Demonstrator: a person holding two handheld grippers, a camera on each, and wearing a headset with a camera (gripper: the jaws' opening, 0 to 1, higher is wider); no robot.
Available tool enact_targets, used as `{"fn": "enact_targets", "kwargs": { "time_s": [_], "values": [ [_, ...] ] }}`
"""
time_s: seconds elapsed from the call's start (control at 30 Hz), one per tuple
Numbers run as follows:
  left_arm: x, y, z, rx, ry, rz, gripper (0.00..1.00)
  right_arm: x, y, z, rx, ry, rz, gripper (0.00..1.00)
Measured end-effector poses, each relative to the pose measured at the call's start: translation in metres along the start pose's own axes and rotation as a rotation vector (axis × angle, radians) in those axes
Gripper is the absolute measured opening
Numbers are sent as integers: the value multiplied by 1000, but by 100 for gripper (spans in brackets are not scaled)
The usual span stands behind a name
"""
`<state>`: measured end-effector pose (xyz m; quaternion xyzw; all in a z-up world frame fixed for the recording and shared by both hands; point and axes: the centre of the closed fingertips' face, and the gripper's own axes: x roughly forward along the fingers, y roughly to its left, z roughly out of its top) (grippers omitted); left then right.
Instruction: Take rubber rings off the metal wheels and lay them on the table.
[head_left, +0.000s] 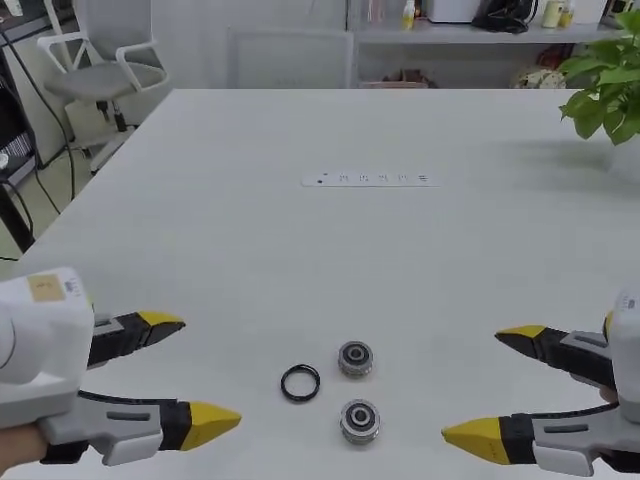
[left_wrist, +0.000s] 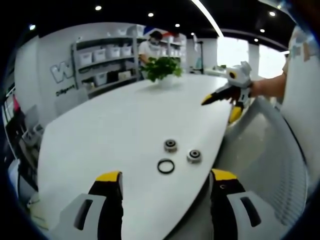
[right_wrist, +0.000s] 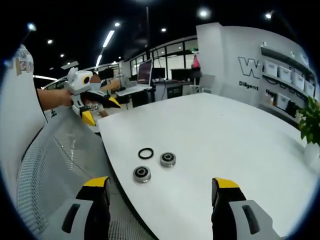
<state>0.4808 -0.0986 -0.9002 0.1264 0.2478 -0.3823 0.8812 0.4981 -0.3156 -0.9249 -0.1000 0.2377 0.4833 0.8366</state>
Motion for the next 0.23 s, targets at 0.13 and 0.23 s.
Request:
{"fn": "enact_targets", "kwargs": {
  "time_s": [0.13, 0.23],
  "values": [
    [-2, 1, 1, -6, -5, 4, 72, -1, 0, 1, 2, -1, -3, 83],
    [-2, 1, 0, -6, -2, 5, 72, -2, 0, 0, -1, 2, -5, 84]
  ]
}}
